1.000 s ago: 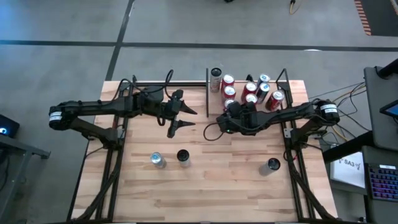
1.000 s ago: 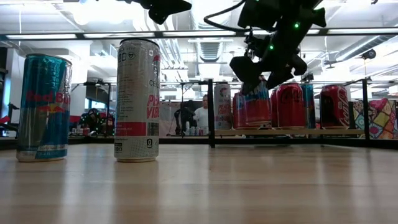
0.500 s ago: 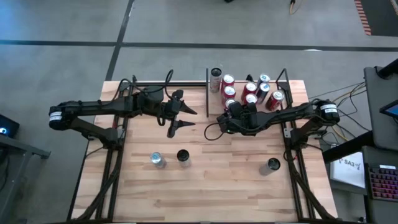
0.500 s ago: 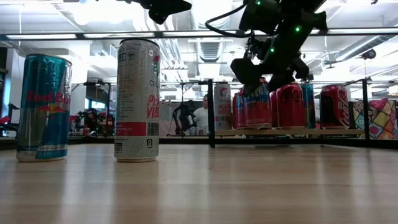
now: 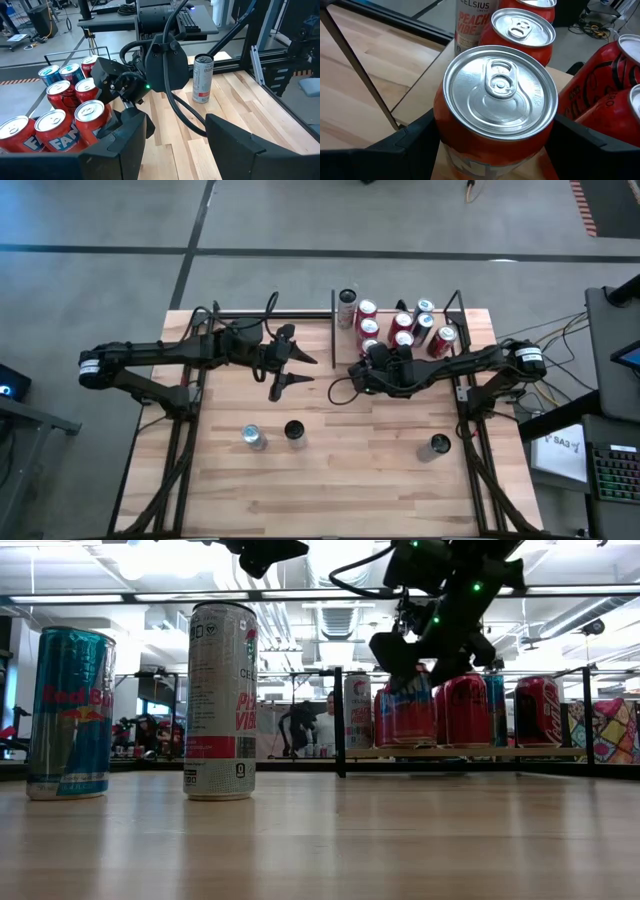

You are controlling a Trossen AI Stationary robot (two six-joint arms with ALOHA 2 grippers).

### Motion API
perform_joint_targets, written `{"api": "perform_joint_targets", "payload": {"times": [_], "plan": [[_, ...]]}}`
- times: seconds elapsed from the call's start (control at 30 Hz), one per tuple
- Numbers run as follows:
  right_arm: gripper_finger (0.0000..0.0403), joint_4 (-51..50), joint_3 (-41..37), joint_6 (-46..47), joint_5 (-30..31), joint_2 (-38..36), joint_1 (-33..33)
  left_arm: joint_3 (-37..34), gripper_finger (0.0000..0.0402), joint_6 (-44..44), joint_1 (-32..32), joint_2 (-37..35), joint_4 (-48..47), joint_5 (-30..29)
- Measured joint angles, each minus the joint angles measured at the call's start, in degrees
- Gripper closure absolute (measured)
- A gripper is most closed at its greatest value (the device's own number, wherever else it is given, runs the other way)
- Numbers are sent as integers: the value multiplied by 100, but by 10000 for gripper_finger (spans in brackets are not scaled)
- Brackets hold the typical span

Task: Place canned beverage on shelf
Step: Put the orange soda can on the shelf aligned with the other orange soda cans

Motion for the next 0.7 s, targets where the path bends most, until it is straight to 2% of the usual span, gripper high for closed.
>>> {"api": "perform_joint_targets", "payload": {"times": [0.37, 0.7], "plan": [[111, 10, -7, 0, 98, 2, -2, 0, 212, -17, 0, 0, 10, 0], [86, 159, -172, 46, 96, 2, -2, 0, 212, -22, 0, 0, 8, 0]]}}
